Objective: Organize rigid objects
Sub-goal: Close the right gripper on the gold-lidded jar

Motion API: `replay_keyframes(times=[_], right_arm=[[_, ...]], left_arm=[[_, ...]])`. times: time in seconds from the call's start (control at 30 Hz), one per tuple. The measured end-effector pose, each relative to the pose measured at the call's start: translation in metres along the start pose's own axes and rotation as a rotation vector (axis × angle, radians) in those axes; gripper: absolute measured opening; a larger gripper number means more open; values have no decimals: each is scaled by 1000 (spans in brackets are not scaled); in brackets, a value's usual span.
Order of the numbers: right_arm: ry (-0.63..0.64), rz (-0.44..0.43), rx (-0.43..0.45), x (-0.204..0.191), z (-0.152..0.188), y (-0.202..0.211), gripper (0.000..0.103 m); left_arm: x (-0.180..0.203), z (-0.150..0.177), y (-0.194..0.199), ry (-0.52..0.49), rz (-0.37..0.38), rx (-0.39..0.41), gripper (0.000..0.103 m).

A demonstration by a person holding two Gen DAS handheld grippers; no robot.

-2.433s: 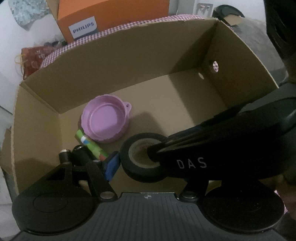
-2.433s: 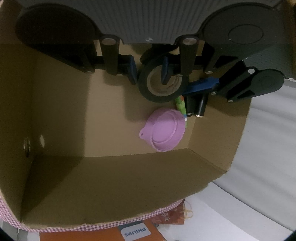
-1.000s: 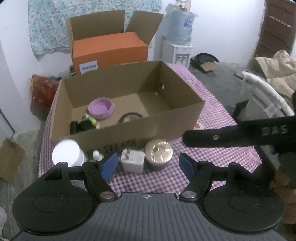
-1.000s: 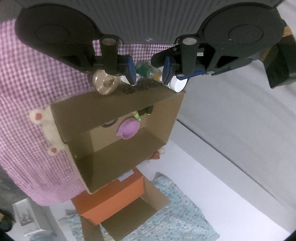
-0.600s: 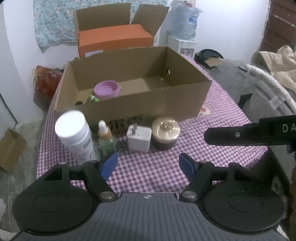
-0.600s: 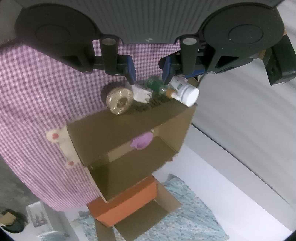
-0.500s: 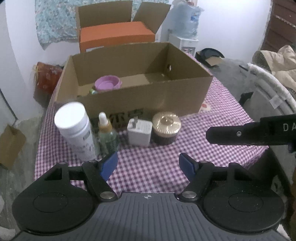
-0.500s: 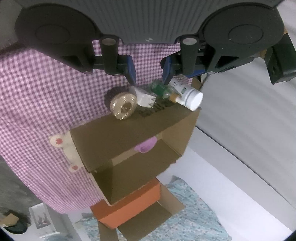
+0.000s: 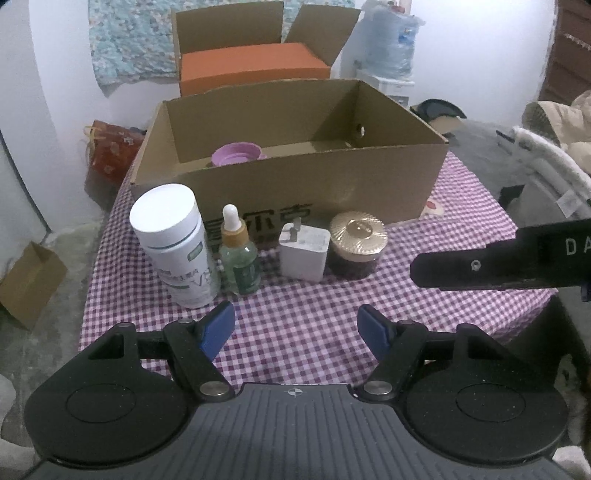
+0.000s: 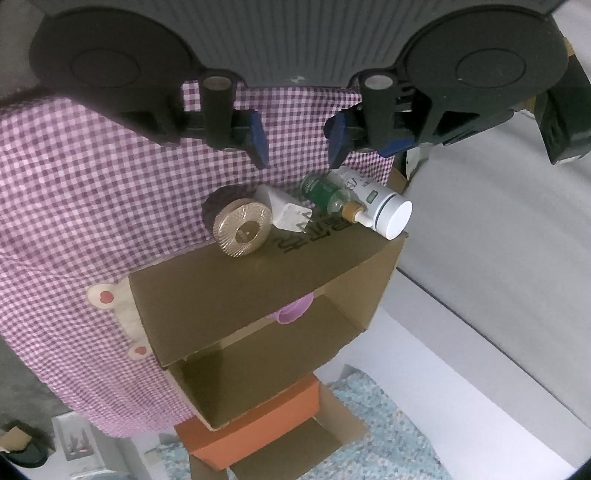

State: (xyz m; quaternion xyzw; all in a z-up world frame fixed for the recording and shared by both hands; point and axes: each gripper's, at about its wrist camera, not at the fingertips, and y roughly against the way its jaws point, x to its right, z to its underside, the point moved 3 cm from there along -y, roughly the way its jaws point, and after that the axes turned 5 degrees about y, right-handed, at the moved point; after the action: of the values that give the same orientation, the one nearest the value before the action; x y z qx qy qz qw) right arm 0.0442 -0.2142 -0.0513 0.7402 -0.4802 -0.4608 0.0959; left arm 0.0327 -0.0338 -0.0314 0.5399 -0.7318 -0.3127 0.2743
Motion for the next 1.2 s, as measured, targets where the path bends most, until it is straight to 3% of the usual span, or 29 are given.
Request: replay_keyframes(times=[0.63, 1.0, 1.2], right_arm=[[0, 23, -44, 16, -12, -28, 42], [1, 111, 10, 38, -37, -29, 42], [-25, 87, -1, 54, -54, -44, 42]], left_arm=[[-10, -1, -21, -1, -43, 33, 72], [13, -9, -34, -90, 93, 67, 62], [30, -15, -47, -121, 183, 55, 53]])
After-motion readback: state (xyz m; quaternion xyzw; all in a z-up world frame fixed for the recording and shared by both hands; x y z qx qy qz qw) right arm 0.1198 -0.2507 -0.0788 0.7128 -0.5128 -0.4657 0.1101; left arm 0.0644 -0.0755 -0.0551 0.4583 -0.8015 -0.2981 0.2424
